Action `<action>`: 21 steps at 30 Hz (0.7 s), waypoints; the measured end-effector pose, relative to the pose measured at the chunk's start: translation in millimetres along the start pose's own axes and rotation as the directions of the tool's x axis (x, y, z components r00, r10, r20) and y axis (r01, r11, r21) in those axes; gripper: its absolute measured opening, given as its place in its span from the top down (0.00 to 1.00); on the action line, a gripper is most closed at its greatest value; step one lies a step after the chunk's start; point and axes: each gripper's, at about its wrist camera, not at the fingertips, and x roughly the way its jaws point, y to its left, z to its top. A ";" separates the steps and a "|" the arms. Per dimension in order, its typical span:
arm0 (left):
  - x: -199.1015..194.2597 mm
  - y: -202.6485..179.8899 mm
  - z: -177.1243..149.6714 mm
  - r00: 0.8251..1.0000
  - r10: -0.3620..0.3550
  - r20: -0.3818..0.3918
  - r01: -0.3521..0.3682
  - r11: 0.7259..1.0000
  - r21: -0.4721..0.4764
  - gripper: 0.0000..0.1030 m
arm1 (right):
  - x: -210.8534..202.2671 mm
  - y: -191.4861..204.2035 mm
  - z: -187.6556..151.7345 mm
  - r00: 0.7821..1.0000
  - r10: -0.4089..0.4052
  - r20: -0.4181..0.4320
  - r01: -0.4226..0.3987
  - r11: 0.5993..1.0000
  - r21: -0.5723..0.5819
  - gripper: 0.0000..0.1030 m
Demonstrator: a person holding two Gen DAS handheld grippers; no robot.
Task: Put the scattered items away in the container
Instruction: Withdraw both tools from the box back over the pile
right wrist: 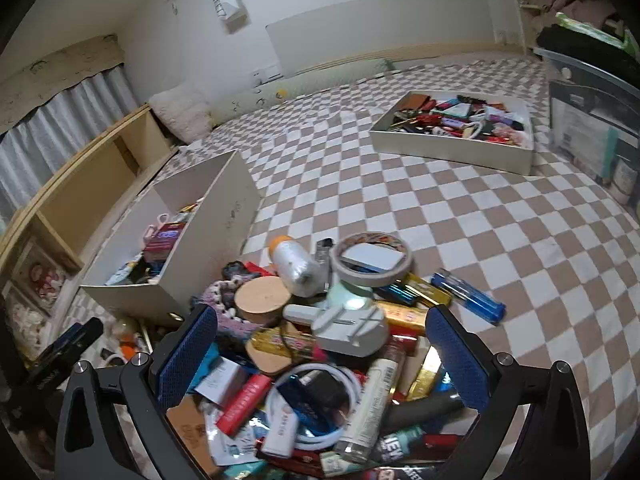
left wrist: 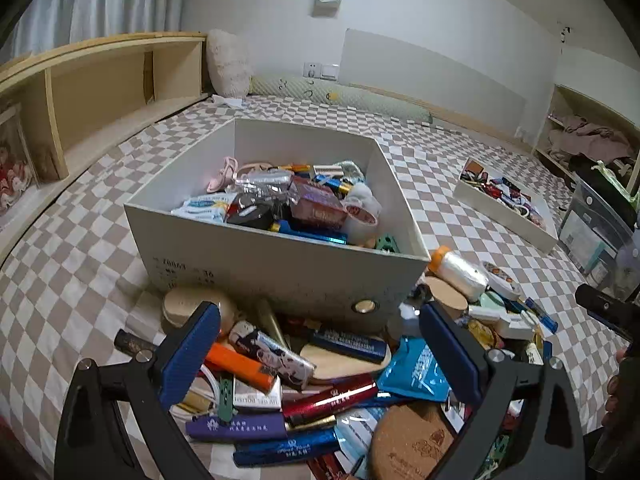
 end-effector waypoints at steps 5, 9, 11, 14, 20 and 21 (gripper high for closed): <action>2.4 -2.7 -9.1 1.000 -0.011 -0.027 0.012 1.000 0.014 0.02 | 3.6 -10.0 -10.9 1.000 -0.011 -0.019 0.012 1.000 0.028 0.00; 1.4 -8.0 -16.7 0.999 -0.026 -0.040 0.028 0.999 0.031 0.02 | 6.1 -15.0 -20.8 1.000 -0.017 -0.015 0.017 0.999 0.035 0.00; 1.2 -11.0 -19.8 0.998 -0.043 -0.049 0.045 0.998 0.037 0.02 | 7.6 -15.4 -24.2 1.000 -0.018 -0.014 0.019 1.000 0.014 0.00; 2.0 -15.4 -25.1 0.995 -0.070 -0.074 0.074 0.996 0.041 0.02 | 8.2 -15.2 -27.7 1.000 -0.017 -0.010 0.017 1.000 0.001 0.00; 3.5 -24.8 -36.2 0.989 -0.099 -0.112 0.107 0.992 0.071 0.02 | 9.2 -24.9 -30.8 0.999 0.029 -0.019 -0.028 0.999 0.034 0.00; 3.5 -26.3 -37.8 0.988 -0.105 -0.117 0.114 0.990 0.077 0.02 | 9.5 -26.9 -31.9 0.999 0.033 -0.022 -0.032 0.999 0.042 0.00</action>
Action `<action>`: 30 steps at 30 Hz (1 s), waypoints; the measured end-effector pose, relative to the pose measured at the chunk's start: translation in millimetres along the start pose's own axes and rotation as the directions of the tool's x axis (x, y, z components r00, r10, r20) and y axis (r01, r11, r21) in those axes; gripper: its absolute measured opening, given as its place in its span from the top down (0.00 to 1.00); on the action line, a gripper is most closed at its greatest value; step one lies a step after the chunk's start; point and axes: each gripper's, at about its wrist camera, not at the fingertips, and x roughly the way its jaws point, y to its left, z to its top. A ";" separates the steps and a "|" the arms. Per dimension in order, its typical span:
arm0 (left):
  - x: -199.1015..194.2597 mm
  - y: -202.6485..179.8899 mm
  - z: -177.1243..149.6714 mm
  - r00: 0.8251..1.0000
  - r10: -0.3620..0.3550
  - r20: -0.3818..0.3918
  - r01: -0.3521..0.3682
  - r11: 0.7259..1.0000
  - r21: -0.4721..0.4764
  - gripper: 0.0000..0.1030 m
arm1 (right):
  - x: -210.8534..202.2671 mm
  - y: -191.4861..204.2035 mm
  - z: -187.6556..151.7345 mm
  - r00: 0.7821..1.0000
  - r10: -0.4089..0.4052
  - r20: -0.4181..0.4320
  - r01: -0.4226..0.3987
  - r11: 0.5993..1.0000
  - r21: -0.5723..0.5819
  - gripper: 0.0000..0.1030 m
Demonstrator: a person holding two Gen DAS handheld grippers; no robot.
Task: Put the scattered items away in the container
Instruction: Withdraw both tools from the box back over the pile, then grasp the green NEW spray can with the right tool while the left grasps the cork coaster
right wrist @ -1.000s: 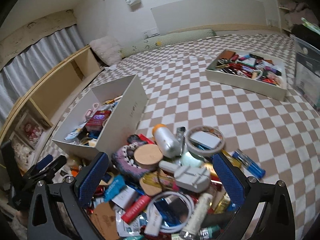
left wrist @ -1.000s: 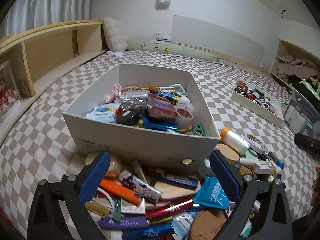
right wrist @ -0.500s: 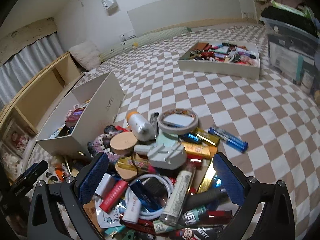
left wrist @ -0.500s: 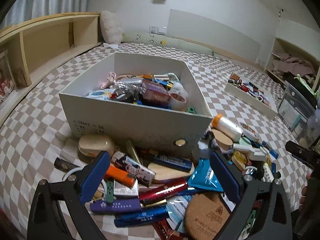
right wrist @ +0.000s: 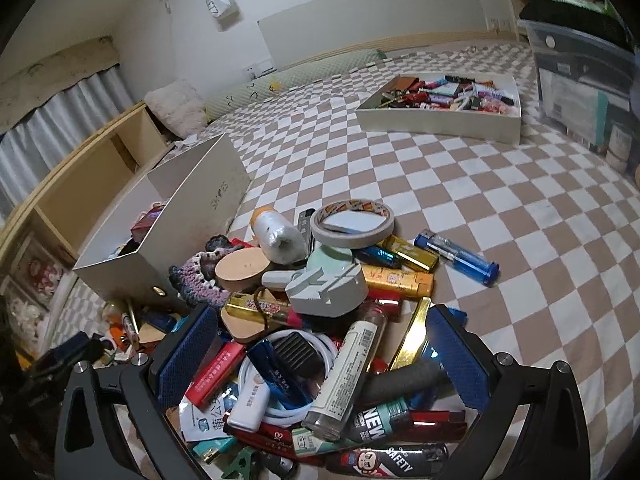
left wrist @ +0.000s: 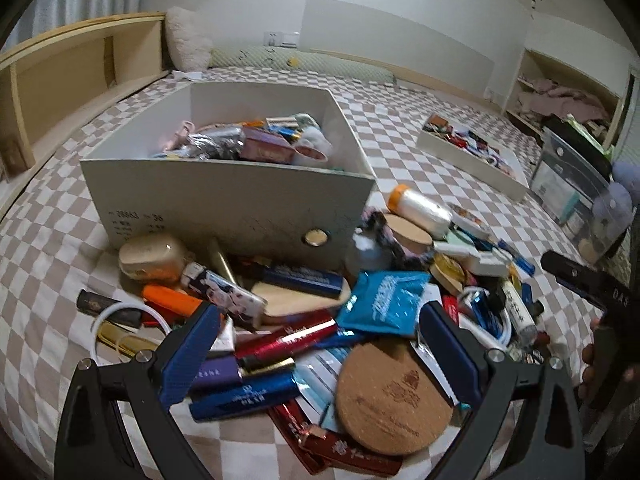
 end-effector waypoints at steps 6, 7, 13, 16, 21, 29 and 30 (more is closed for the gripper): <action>4.0 -13.5 -11.9 0.998 -0.026 -0.049 0.029 0.998 0.061 0.02 | -1.2 -9.2 -2.6 1.000 0.003 -0.001 -0.003 0.999 0.043 0.00; 5.0 -16.4 -13.6 0.998 -0.029 -0.056 0.033 0.997 0.074 0.02 | -1.1 -10.1 -2.7 1.000 0.004 0.000 -0.004 0.999 0.046 0.00; 9.6 -30.4 -23.2 0.992 -0.068 -0.108 0.082 0.989 0.124 0.02 | 1.7 -12.3 -4.6 1.000 0.015 -0.010 -0.014 0.998 0.059 0.00; 12.2 -38.7 -28.2 0.988 -0.075 -0.135 0.096 0.983 0.157 0.02 | 2.0 -13.8 -4.3 1.000 0.019 -0.010 -0.018 0.998 0.063 0.00; 20.0 -48.6 -36.4 0.981 -0.063 -0.186 0.102 0.973 0.206 0.03 | 1.5 -18.4 -4.8 1.000 0.024 -0.009 -0.023 0.996 0.083 0.00; 29.2 -55.0 -43.6 0.971 -0.046 -0.233 0.102 0.966 0.236 0.03 | -1.2 -28.7 -3.5 1.000 0.026 -0.005 -0.025 0.991 0.132 0.00; 30.4 -55.6 -44.5 0.970 -0.040 -0.239 0.099 0.966 0.240 0.03 | -2.2 -29.6 -3.1 1.000 0.026 -0.006 -0.025 0.990 0.137 0.00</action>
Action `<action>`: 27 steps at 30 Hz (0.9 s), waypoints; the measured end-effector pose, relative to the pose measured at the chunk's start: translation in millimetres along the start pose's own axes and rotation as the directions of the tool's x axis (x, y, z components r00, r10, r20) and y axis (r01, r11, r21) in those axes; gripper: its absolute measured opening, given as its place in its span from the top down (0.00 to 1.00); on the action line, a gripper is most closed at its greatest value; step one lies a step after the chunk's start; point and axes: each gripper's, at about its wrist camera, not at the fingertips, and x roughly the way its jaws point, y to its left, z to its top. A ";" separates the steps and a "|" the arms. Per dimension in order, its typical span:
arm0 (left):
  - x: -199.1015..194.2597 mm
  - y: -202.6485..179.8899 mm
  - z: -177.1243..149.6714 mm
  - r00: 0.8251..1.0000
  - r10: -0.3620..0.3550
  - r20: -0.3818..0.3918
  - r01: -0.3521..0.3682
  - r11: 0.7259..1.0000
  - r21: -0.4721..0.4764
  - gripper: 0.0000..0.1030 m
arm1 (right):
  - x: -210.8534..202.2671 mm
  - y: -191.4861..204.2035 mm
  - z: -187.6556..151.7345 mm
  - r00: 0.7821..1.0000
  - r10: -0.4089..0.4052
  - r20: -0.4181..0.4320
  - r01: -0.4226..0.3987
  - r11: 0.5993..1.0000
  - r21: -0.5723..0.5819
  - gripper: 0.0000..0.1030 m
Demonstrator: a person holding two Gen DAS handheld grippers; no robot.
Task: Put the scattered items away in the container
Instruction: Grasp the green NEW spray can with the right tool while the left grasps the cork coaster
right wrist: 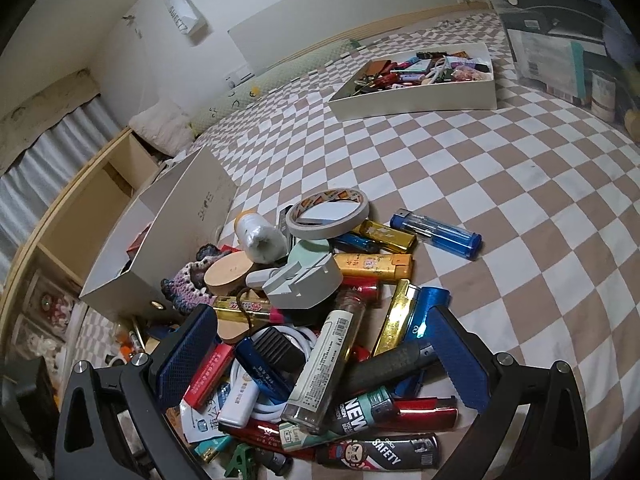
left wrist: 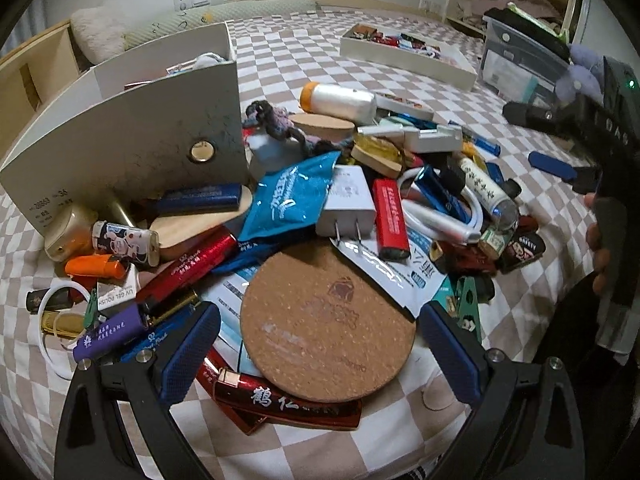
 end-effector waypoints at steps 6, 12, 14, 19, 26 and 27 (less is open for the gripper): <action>7.1 -1.7 -2.5 0.999 0.008 -0.037 -0.007 1.000 0.008 0.03 | -3.2 -1.1 -3.8 0.998 -0.034 -0.046 0.034 0.999 -0.001 0.00; 6.6 -1.6 -2.3 0.999 -0.016 -0.036 0.016 1.000 0.006 0.09 | -3.3 5.3 -12.3 0.992 -0.072 -0.102 0.068 0.997 -0.039 0.00; 6.0 -2.4 -2.7 0.999 -0.014 -0.034 0.014 1.000 0.013 0.09 | -3.9 5.4 -15.0 0.991 -0.077 -0.113 0.073 0.996 -0.042 0.00; 6.8 -3.0 -3.8 0.999 -0.014 -0.032 0.015 1.000 0.017 0.09 | 0.0 12.9 -25.3 0.980 -0.118 -0.163 0.103 0.990 -0.095 0.00; 7.6 -3.2 -3.7 0.999 -0.017 -0.031 0.017 1.000 0.015 0.09 | 29.9 48.1 -39.2 0.894 -0.269 -0.359 0.103 0.903 -0.418 0.00; 7.6 -3.5 -3.3 0.999 -0.017 -0.032 0.018 1.000 0.013 0.09 | 32.5 53.1 -41.7 0.882 -0.288 -0.374 0.088 0.879 -0.470 0.00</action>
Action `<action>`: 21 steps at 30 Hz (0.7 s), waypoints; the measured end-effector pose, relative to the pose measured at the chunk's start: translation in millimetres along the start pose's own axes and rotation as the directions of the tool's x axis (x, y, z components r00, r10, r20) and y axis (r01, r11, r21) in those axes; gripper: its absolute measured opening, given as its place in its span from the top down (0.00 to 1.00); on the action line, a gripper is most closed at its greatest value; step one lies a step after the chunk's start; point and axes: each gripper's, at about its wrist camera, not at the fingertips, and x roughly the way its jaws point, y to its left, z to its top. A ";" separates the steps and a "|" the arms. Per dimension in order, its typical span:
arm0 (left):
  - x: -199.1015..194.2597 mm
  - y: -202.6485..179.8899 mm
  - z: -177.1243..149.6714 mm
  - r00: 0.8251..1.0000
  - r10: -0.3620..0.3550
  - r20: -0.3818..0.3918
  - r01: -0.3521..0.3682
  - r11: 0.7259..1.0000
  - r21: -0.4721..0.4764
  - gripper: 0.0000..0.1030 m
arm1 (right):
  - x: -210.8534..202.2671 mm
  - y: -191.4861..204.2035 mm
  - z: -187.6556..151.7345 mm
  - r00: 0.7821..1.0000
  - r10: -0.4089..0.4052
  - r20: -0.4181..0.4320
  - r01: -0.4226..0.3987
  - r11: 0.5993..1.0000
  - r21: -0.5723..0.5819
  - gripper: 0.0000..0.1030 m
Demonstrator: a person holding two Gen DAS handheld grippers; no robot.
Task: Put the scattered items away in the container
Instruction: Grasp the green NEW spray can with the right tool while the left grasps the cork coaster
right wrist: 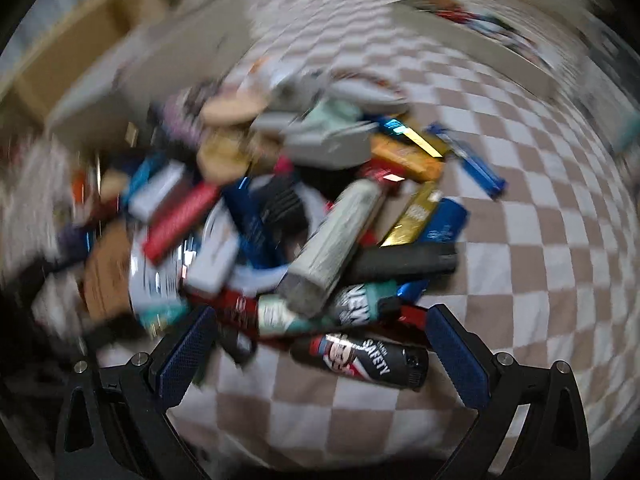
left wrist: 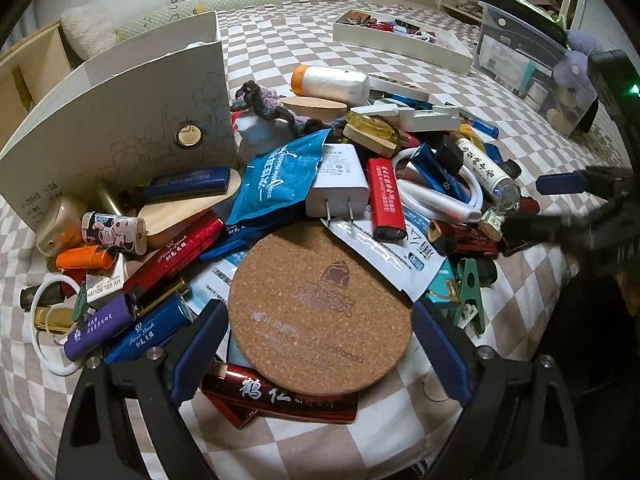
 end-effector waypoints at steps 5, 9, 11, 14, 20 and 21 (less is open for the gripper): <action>-0.4 0.6 -0.2 1.000 0.001 -0.001 -0.001 1.000 0.000 0.09 | 4.4 7.9 2.2 0.998 -0.039 -0.055 0.031 0.989 -0.142 0.00; 0.2 0.9 0.3 1.000 0.001 -0.001 -0.001 1.000 -0.001 0.08 | 14.9 -10.8 3.8 0.995 -0.014 -0.101 0.006 0.997 -0.081 0.05; -0.1 0.5 0.1 1.000 0.002 0.000 -0.002 1.000 0.001 0.08 | 20.5 -20.5 4.2 0.992 0.026 -0.124 -0.031 0.999 -0.037 0.18; -0.1 -0.1 -0.3 1.000 0.003 -0.003 -0.003 1.000 0.002 0.07 | 23.2 -25.1 5.7 0.990 0.047 -0.131 -0.051 0.998 -0.027 0.18; 0.0 0.0 -0.2 1.000 0.001 -0.008 -0.001 1.000 0.000 0.06 | 30.2 -16.2 9.7 0.988 0.000 -0.153 -0.015 0.996 -0.093 0.18; 0.5 0.0 0.2 1.000 0.002 -0.008 -0.002 1.000 0.001 0.06 | 31.0 -16.3 10.7 0.988 0.000 -0.156 -0.015 0.995 -0.097 0.18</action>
